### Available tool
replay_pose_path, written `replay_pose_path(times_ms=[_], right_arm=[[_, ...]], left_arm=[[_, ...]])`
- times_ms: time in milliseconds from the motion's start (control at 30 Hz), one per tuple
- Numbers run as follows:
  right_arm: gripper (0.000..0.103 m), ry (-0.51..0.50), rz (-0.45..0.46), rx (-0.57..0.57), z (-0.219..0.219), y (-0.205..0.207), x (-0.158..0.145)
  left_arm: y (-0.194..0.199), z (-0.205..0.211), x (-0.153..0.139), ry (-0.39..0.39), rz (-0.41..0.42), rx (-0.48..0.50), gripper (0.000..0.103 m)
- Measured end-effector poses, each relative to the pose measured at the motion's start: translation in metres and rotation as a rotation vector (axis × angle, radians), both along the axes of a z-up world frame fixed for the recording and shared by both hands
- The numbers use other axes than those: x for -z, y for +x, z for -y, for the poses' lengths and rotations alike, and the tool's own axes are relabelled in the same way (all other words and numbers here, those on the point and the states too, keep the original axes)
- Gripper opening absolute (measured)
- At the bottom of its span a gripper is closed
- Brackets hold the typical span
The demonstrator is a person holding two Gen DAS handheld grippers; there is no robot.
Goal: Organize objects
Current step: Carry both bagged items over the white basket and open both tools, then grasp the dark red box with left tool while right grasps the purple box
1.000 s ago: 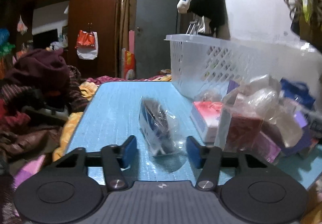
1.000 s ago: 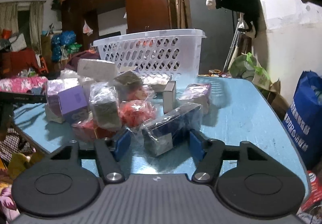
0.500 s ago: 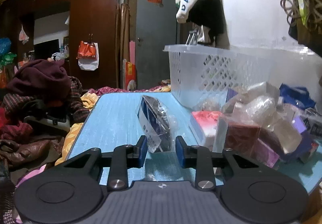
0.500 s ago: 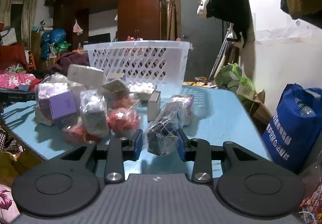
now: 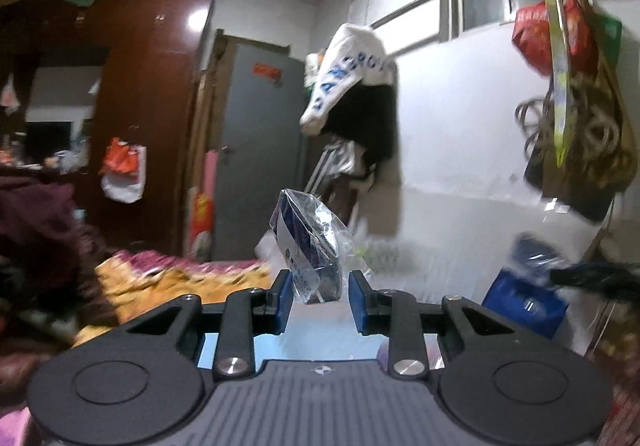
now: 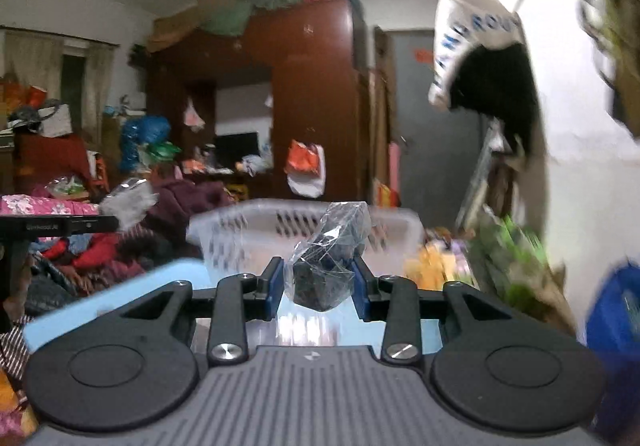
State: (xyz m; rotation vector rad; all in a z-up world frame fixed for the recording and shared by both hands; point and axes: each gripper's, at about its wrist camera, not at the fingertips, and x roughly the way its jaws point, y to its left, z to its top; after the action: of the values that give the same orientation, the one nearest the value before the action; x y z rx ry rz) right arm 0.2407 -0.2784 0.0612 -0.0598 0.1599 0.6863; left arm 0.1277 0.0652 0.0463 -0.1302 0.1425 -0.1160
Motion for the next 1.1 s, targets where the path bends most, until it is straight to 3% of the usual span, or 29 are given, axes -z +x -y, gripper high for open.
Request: replay_pose_path(times_ms=[200, 233, 267, 333, 400, 467, 567, 700, 800, 867, 1033, 1100], right_arm=[[0.039, -0.069, -0.029, -0.066, -0.06, 0.07, -0.03], [0.039, -0.089, -0.037, -0.067, -0.068, 0.078, -0.03], [0.043, -0.113, -0.048, -0.065, -0.073, 0.084, -0.028], [0.057, -0.153, -0.066, -0.056, -0.081, 0.093, -0.024], [0.097, -0.152, -0.047, -0.007, -0.077, 0.09, -0.022], [0.102, -0.094, -0.026, 0.006, -0.056, 0.075, -0.021], [0.103, -0.05, -0.047, 0.045, -0.014, 0.052, -0.008], [0.103, -0.085, -0.202, 0.193, 0.027, 0.057, 0.043], [0.103, -0.166, -0.298, 0.273, 0.026, 0.063, 0.074], [0.103, -0.205, -0.329, 0.251, 0.022, 0.063, 0.087], [0.096, -0.159, -0.373, 0.179, 0.019, 0.051, 0.103], [0.08, -0.172, -0.365, 0.17, 0.016, 0.05, 0.104]], left_arm=[[0.089, 0.014, -0.027, -0.037, -0.08, 0.011, 0.037], [0.1, 0.017, -0.027, -0.034, -0.101, 0.017, 0.041], [0.108, 0.021, -0.025, -0.021, -0.121, 0.015, 0.055], [0.118, 0.031, -0.018, 0.039, -0.152, 0.011, 0.077], [0.114, 0.032, -0.012, 0.085, -0.168, -0.033, 0.077], [0.089, 0.023, -0.01, 0.065, -0.124, -0.025, 0.077], [0.034, 0.005, 0.0, 0.001, -0.075, 0.021, 0.086], [-0.027, -0.001, 0.04, -0.026, -0.038, 0.014, 0.09], [-0.049, -0.002, 0.068, -0.104, -0.054, 0.023, 0.09], [-0.059, -0.005, 0.078, -0.139, -0.066, 0.036, 0.09], [-0.075, -0.004, 0.09, -0.043, -0.057, 0.007, 0.09], [-0.076, -0.004, 0.098, -0.006, -0.086, -0.002, 0.09]])
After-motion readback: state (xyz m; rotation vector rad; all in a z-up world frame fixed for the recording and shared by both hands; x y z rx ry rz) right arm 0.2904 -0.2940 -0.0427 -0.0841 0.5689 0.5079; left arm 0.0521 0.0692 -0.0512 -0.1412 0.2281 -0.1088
